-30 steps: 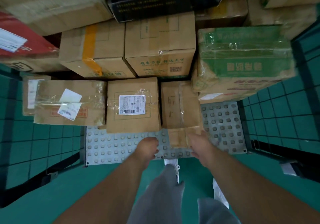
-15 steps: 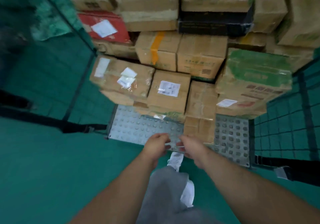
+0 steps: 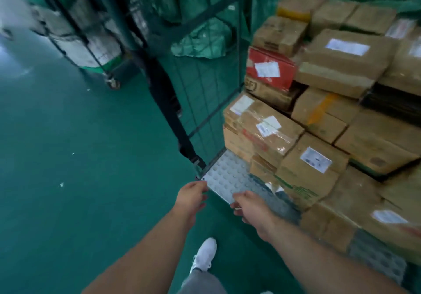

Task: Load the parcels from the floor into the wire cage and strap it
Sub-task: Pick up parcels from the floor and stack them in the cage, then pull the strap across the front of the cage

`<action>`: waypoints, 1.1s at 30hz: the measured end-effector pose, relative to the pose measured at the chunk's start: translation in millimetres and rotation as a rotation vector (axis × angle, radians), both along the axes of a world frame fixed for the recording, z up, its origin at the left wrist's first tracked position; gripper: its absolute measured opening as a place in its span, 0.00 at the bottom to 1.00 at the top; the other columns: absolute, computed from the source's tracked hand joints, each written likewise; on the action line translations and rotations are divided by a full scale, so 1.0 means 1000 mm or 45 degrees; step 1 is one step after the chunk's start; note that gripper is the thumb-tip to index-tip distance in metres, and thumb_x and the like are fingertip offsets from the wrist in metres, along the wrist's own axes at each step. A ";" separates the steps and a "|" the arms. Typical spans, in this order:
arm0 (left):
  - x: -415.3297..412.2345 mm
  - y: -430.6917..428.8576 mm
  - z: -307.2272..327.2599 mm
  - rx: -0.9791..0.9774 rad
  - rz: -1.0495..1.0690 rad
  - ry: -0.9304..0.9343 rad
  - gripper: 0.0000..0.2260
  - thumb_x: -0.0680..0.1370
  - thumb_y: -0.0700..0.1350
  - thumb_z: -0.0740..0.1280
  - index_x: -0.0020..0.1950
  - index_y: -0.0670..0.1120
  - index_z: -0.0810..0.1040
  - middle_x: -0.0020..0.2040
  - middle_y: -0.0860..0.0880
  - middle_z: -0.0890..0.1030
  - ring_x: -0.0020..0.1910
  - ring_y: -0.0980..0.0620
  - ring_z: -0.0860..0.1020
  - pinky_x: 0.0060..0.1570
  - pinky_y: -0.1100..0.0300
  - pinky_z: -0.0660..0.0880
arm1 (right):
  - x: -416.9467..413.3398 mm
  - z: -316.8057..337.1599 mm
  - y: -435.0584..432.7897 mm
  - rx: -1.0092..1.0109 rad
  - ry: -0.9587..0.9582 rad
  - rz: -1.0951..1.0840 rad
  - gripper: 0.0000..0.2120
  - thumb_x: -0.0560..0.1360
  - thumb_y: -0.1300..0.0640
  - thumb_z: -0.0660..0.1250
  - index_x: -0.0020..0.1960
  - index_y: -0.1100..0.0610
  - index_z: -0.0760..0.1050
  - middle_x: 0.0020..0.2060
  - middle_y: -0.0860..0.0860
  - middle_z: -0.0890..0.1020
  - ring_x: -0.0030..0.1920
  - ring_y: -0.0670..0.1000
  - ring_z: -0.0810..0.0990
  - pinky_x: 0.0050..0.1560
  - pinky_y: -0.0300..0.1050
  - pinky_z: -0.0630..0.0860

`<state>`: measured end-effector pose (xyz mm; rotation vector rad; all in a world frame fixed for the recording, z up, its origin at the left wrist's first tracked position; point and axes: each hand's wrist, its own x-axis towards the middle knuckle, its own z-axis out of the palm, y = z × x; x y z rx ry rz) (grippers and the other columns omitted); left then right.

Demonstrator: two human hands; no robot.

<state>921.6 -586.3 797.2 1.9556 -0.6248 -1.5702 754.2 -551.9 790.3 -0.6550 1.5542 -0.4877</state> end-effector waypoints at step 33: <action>0.075 -0.170 0.028 -0.095 -0.733 0.213 0.21 0.74 0.60 0.71 0.64 0.54 0.83 0.61 0.53 0.84 0.62 0.53 0.80 0.68 0.51 0.75 | 0.131 0.040 -0.139 -0.412 0.443 -0.003 0.34 0.69 0.49 0.74 0.72 0.36 0.67 0.59 0.46 0.78 0.51 0.48 0.81 0.47 0.43 0.81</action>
